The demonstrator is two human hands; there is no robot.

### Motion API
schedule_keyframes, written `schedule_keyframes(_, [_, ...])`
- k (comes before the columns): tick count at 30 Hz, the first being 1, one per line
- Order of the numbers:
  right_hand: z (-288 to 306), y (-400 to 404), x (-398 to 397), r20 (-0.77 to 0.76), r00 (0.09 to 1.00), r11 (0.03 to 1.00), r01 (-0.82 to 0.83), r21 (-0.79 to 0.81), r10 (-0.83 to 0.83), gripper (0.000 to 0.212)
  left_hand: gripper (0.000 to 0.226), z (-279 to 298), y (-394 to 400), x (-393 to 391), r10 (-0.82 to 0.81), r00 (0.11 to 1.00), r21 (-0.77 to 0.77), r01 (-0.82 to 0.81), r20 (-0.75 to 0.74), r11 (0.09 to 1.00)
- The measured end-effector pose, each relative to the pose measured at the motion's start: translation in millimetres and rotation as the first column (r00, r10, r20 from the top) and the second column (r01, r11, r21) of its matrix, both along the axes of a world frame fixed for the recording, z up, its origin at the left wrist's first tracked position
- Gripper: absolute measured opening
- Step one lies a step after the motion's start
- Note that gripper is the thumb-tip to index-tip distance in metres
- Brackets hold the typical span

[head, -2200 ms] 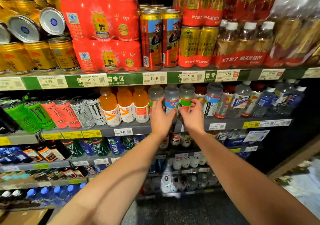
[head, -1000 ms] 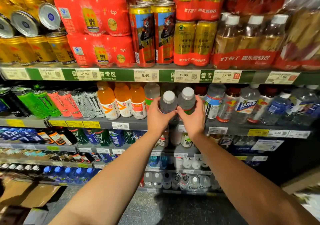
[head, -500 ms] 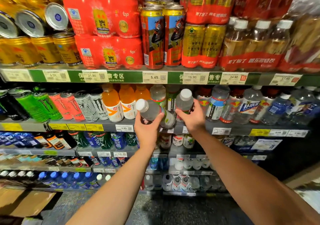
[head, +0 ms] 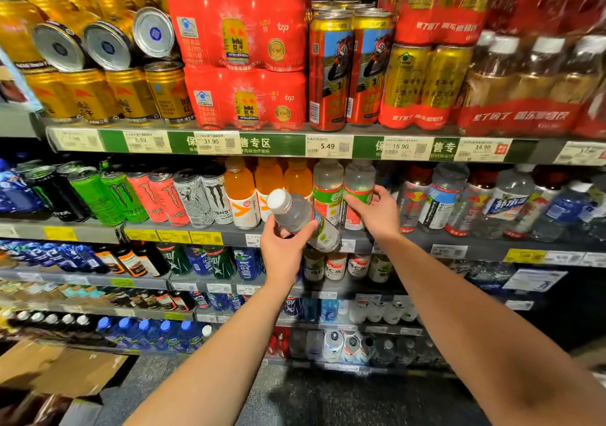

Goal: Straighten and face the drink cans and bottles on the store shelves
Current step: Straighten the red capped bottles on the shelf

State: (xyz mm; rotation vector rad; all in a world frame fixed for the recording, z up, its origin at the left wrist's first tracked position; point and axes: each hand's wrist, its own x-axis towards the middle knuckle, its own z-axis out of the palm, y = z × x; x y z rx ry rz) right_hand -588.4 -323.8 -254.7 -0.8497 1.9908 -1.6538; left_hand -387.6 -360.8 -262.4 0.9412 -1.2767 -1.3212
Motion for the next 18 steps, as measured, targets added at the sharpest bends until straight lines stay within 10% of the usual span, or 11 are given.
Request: schedule_keyframes(18, [-12.4, 40.0, -41.7, 0.046, 0.992, 0.99, 0.114, 0.082, -0.118, 0.038, 0.054, 16.3, 47.0, -81.6, -0.072, 0.984, -0.124, 0.093, 0.165, 0.988])
